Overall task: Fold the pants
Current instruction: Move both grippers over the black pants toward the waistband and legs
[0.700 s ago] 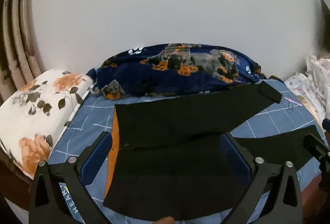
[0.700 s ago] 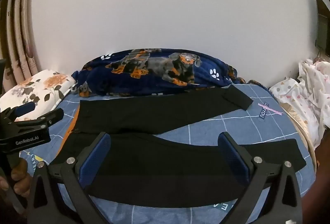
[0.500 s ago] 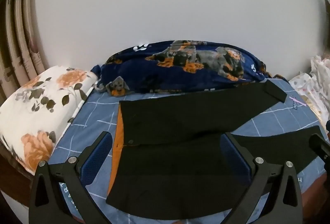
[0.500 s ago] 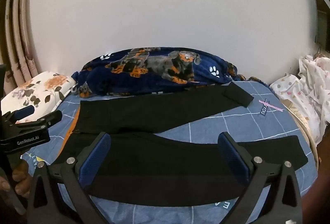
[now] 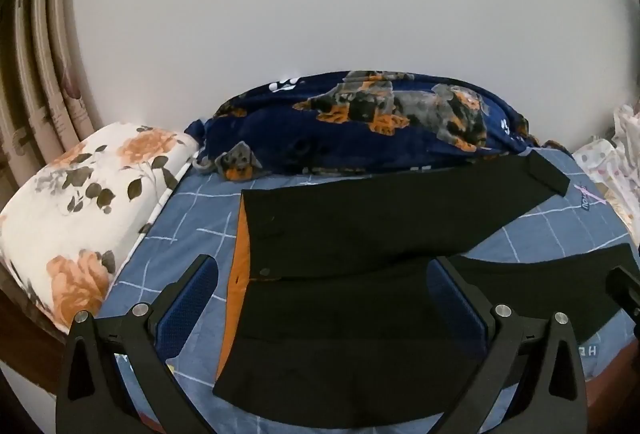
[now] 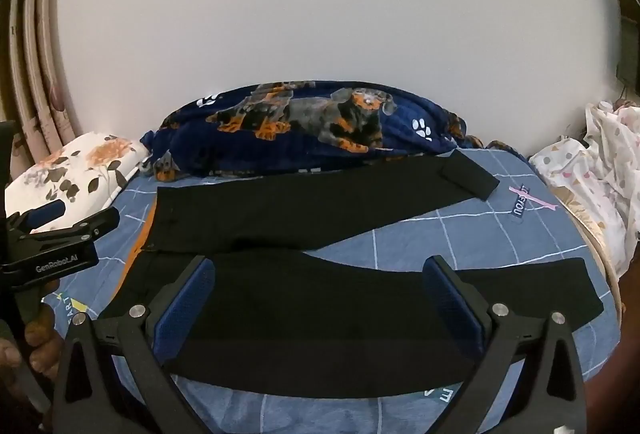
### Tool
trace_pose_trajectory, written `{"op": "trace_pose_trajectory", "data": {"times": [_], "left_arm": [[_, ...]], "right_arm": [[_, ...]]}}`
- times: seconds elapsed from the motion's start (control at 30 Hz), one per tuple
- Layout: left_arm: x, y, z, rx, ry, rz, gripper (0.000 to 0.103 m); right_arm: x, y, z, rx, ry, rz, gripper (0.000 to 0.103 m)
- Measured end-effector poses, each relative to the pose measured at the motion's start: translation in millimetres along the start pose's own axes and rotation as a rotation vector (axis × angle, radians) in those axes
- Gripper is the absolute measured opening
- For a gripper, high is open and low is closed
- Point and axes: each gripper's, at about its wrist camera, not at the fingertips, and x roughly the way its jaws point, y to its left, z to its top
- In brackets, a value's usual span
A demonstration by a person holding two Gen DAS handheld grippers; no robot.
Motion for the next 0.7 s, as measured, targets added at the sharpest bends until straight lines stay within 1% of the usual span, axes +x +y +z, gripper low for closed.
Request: {"op": "trace_pose_trajectory", "data": {"times": [0.23,0.33,0.43,0.5,0.6,0.63,0.67,0.7], "left_arm": [[11.2,1.6,-0.2,0.000,0.018,0.012,0.103],[18.1,5.0,-2.3,-0.003,0.044,-0.015,0.103],[28.1,19.1,-5.0,-0.052,0.068,-0.033,0.103],[40.0,35.6,-9.3,-0.084,0.090,-0.040,0.103],[62.5,57.1,-10.5,-0.090,0.139,-0.050,0.103],[73.1,68.9,-10.8,-0.089,0.151,-0.040,0.103],[81.5,77.8,-10.3,-0.084,0.160,-0.048,0.103],[90.7,86.7,-8.7,-0.081,0.170,-0.083,0.103]], "right_arm": [[8.9,1.0,-1.5,0.003,0.025,0.005,0.103],[14.1,0.4,-3.5,0.007,0.042,0.007,0.103],[21.0,-0.6,-3.0,0.008,0.059,0.012,0.103],[24.6,-1.4,-4.2,0.009,0.066,0.014,0.103],[34.7,-3.2,-4.9,0.017,0.087,0.016,0.103],[38.2,-3.6,-4.6,0.020,0.095,0.017,0.103],[42.1,-4.1,-5.1,0.025,0.105,0.021,0.103],[45.5,-4.6,-5.3,0.028,0.111,0.023,0.103]]}}
